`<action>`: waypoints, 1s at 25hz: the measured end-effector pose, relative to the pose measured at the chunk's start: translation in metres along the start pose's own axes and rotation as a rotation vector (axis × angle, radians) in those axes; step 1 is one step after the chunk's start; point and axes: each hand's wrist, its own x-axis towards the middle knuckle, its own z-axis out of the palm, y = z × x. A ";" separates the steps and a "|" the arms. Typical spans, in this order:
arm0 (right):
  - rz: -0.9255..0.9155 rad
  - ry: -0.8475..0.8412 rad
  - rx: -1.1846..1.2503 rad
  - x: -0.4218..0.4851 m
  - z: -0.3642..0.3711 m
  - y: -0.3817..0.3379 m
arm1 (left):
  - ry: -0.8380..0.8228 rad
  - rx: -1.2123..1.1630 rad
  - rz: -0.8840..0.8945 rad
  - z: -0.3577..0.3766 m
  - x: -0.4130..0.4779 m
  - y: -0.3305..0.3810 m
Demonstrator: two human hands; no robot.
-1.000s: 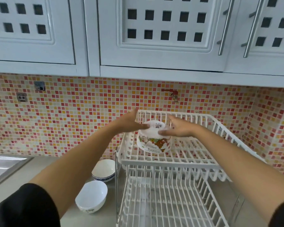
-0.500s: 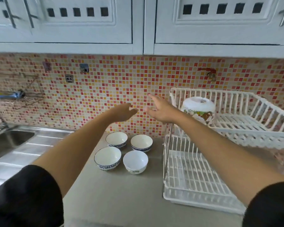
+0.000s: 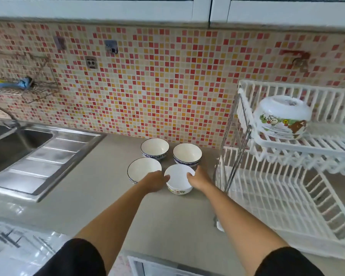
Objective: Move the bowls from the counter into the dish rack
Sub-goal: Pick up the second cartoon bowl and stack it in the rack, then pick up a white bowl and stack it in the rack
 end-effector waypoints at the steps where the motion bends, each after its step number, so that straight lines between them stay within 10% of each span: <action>1: 0.049 -0.011 0.005 0.008 0.007 0.009 | -0.008 -0.006 0.001 0.010 0.007 -0.003; 9: 0.331 -0.007 0.027 0.079 0.058 0.063 | -0.101 -0.244 -0.127 0.096 0.092 -0.022; 25: -0.044 0.132 0.309 0.011 0.046 0.046 | 0.238 -0.516 -0.096 0.056 0.035 -0.025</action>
